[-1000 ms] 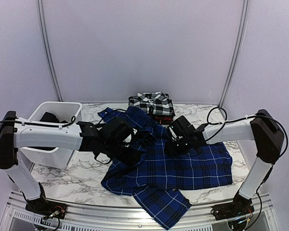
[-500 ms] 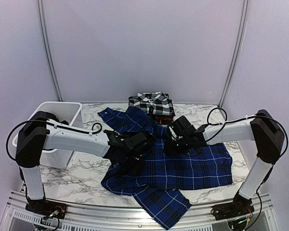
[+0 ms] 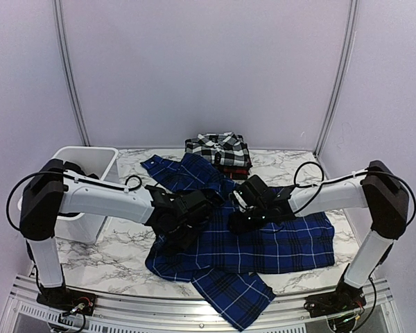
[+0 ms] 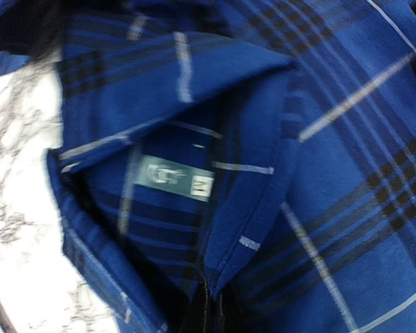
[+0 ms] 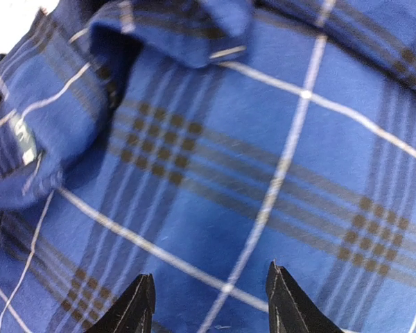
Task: Fold and stack the long sleeve shirts
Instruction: Flatten out the crumpled shirt at the center of the board.
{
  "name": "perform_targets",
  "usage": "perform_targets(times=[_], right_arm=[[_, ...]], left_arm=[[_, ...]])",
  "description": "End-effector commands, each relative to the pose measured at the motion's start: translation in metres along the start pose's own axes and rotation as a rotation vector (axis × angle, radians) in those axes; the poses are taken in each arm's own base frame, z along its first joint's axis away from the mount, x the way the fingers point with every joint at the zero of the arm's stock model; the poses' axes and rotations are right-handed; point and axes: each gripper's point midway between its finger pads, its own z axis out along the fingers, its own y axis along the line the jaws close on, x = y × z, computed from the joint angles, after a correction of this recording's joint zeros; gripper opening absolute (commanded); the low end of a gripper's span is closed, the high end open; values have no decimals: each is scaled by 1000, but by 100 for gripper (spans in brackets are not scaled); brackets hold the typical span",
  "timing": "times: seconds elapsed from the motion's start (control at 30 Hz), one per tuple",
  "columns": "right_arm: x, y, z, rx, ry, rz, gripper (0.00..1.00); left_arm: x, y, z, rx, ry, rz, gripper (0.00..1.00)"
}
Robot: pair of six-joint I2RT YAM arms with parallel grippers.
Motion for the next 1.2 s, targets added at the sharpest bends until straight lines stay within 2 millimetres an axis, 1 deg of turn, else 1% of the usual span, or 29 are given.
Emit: perform_targets(times=[0.0,0.07,0.13,0.2,0.3,0.43,0.5,0.57,0.63,0.73,0.83,0.9,0.97,1.03,1.07,1.1,1.13,1.17], right_arm=[[-16,21,-12,-39,-54,-45,51],[-16,29,-14,-54,-59,-68,51],[-12,42,-13,-78,-58,-107,51],[-5,54,-9,-91,-39,-148,51],[11,66,2,-87,2,-205,51],[37,79,15,-103,72,-275,51],[52,88,17,-113,105,-316,51],[65,95,17,-128,134,-347,51],[80,107,14,-183,175,-363,51],[96,124,5,-243,216,-384,50],[109,143,-10,-311,244,-405,50],[117,156,-20,-369,262,-402,50],[117,165,-29,-411,265,-386,50],[111,170,-35,-428,249,-370,50],[105,169,-37,-417,232,-363,50],[98,168,-39,-402,213,-358,51],[90,162,-38,-375,198,-346,51],[81,155,-36,-348,185,-329,52]], left_arm=[[-4,34,-21,-31,-24,-100,0],[-4,46,-25,-16,-31,-167,0],[-5,59,-30,3,-43,-246,0],[-4,73,-34,19,-49,-337,0],[6,99,-36,16,-43,-471,0],[32,126,-32,-19,-9,-554,0],[51,136,-27,-42,24,-576,0],[70,142,-21,-60,60,-600,0],[85,146,-18,-72,86,-621,0],[110,150,-17,-89,119,-653,0],[135,152,-19,-102,149,-706,0],[146,152,-21,-97,157,-732,0],[153,152,-24,-94,154,-748,0],[154,154,-28,-99,141,-756,0],[153,155,-30,-97,132,-757,0],[150,156,-32,-93,121,-759,4],[146,155,-34,-83,114,-753,9],[142,155,-37,-74,103,-750,11]])
